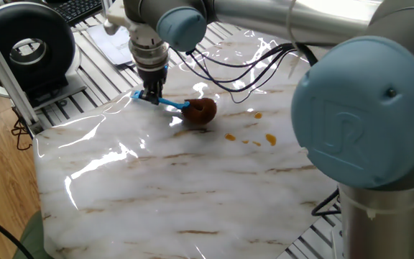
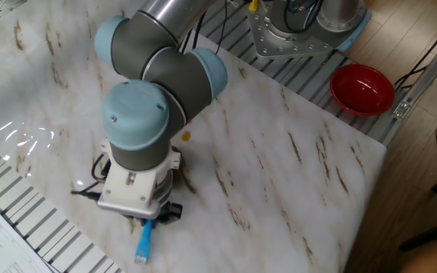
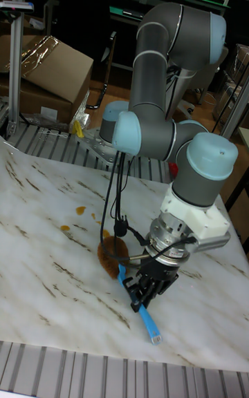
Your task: Scrub the table with a brush
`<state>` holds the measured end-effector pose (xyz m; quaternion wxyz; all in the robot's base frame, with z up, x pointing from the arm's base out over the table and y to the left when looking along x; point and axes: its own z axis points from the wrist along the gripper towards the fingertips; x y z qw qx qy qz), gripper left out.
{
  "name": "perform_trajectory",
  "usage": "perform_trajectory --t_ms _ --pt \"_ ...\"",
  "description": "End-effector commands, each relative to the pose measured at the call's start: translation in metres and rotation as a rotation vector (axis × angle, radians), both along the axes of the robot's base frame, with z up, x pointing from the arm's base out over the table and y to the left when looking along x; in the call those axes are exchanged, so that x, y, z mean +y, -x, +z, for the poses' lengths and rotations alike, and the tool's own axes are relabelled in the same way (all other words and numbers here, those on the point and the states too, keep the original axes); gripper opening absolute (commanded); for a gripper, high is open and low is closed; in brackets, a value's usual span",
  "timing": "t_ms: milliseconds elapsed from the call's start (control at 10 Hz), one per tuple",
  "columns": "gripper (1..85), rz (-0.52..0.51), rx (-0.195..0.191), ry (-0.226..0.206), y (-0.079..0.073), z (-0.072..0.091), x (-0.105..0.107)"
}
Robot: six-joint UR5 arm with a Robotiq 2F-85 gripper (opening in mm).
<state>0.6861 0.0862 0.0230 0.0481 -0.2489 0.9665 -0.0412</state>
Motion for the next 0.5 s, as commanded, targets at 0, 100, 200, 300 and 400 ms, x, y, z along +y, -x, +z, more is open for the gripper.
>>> perform_trajectory --t_ms 0,100,200,300,400 --pt "1.3 -0.008 -0.039 -0.014 0.011 0.024 -0.017" --pt "1.3 0.002 -0.058 -0.028 0.015 0.028 -0.021" --pt "1.3 0.023 -0.086 -0.027 0.018 0.032 -0.030" --pt "1.3 0.031 -0.123 -0.022 0.020 0.035 -0.036" --pt "1.3 0.023 -0.149 -0.031 0.023 0.037 -0.038"
